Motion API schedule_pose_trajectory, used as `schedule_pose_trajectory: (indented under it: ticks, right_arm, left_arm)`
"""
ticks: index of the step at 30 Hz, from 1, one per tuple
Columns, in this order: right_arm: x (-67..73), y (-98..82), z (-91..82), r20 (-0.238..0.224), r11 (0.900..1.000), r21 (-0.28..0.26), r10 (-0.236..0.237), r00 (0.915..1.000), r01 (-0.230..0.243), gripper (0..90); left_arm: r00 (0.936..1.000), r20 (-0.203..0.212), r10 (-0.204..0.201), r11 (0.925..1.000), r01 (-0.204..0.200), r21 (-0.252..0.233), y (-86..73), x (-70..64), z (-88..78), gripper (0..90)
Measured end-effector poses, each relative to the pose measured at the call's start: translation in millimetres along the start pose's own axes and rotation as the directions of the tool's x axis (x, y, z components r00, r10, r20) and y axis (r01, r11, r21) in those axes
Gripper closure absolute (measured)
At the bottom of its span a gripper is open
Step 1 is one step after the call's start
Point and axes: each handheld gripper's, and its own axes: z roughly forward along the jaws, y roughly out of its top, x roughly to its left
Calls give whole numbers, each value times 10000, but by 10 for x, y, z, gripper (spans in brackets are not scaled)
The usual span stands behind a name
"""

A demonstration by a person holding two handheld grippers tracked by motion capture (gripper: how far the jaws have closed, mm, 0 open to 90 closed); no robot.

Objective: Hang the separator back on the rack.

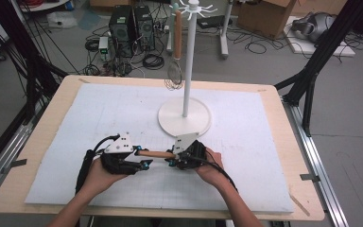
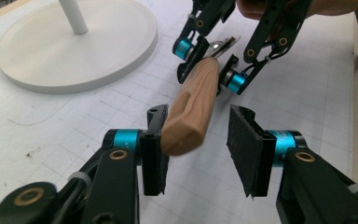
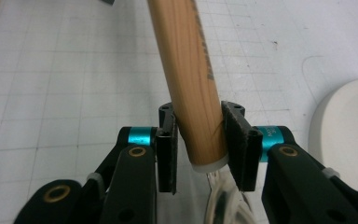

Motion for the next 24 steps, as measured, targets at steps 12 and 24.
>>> schedule_pose_trajectory:
  ticks: [12,24]
  right_arm:
    - [-6,47,-91,-691,9965,-802,182,9974,-238,718]
    - [14,166,-157,-1225,9856,-1606,332,9919,-528,724]
  left_arm:
    - [9999,26,-129,9982,130,-589,94,23,-109,550]
    - [9995,306,-125,9961,151,-865,141,2,-122,569]
